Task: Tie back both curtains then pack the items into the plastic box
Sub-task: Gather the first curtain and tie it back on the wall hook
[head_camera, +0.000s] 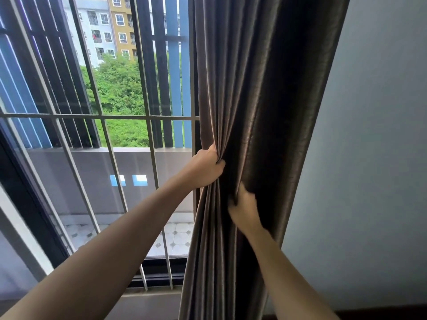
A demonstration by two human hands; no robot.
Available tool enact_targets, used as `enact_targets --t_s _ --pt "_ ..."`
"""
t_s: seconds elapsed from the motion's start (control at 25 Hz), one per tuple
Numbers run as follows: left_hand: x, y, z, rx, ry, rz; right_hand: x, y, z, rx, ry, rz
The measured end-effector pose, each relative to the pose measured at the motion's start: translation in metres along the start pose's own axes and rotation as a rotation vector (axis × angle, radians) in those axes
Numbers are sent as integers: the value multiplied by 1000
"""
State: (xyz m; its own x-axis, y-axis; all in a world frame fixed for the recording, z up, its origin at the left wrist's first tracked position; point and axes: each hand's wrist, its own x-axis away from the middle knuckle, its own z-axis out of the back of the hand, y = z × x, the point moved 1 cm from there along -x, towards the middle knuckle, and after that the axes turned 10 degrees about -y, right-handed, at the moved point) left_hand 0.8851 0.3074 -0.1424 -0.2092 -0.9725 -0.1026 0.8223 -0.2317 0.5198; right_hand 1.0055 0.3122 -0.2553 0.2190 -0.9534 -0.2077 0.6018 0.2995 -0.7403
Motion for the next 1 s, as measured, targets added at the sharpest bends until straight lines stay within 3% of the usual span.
enact_targets --t_s 0.28,0.4,0.44,0.48,0.6,0.64,0.68,0.8,1.0 --pt "0 13 -5 190 -133 -70 31 -4 -22 -83 -335 30" --pt "-1 17 -11 94 -51 -61 38 -11 -18 8 -432 -6" --pt "-1 17 -11 48 -11 -37 41 -13 -14 77 -388 6" --pt "-1 17 -10 19 15 -16 44 -15 -6 138 -210 45" --pt "1 11 -7 1 1 -4 46 -21 49 89 635 284" --pt "4 10 -6 5 -6 -8 40 -22 73 -4 759 276" --pt "6 10 -6 11 -17 -8 32 -20 97 -103 729 225" --pt "11 10 -8 10 -46 -25 2 -4 122 -226 326 87" --pt "7 12 -6 23 -98 -67 5 12 59 -194 -153 157"
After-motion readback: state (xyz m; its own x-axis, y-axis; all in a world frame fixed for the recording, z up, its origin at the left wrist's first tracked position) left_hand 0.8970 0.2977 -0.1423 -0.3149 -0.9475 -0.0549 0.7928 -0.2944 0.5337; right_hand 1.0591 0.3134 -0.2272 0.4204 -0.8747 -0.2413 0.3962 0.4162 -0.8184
